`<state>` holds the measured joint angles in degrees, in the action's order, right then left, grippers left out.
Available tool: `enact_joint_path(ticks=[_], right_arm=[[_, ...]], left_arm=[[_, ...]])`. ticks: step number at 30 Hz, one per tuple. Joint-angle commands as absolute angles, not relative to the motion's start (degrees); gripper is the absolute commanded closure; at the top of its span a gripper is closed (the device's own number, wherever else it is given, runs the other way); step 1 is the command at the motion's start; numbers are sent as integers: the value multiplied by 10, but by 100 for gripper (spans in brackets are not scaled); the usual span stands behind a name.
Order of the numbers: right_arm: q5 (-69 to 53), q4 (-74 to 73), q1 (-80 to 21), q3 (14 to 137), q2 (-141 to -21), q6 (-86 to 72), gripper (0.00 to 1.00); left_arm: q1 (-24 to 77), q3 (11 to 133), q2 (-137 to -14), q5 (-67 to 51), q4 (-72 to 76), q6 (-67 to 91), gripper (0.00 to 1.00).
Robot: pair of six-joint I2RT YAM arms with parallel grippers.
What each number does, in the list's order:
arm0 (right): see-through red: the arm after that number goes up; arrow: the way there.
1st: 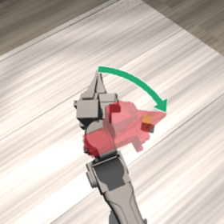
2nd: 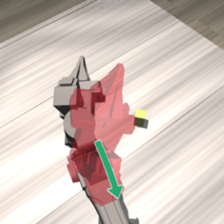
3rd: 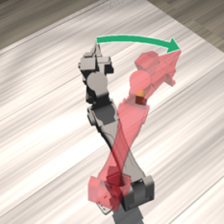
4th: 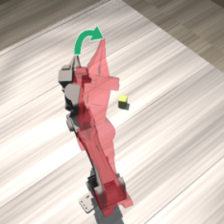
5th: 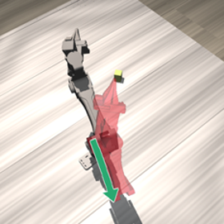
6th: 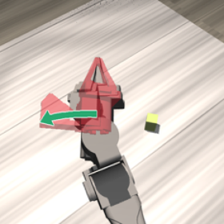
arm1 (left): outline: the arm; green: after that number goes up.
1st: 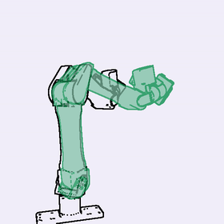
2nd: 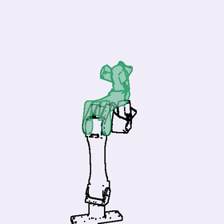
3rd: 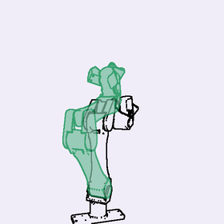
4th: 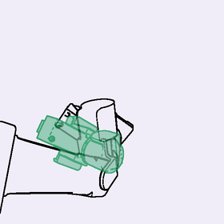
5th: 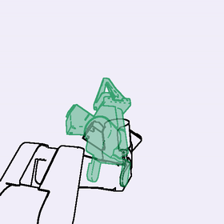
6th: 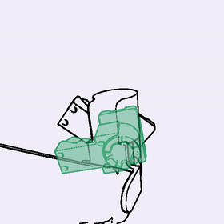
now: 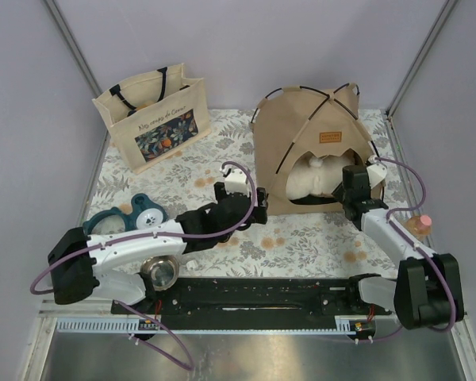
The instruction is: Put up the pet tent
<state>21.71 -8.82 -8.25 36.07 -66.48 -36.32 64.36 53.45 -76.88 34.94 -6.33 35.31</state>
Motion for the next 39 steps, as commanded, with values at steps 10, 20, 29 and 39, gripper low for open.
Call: enact_joint_path(ticks=[10, 20, 29, 39], right_arm=[[219, 109, -81, 449, -810, -288, 62], [302, -51, -81, 426, -719, -373, 36], [170, -216, -81, 439, -513, -317, 17], [-133, -316, -80, 422, -412, -296, 16]], left_arm=[[635, 466, -630, 377, -126, 396, 5], [628, 466, -591, 391, -168, 399, 4], [606, 475, -554, 417, -263, 417, 1], [511, 454, -526, 426, -431, 529, 1]])
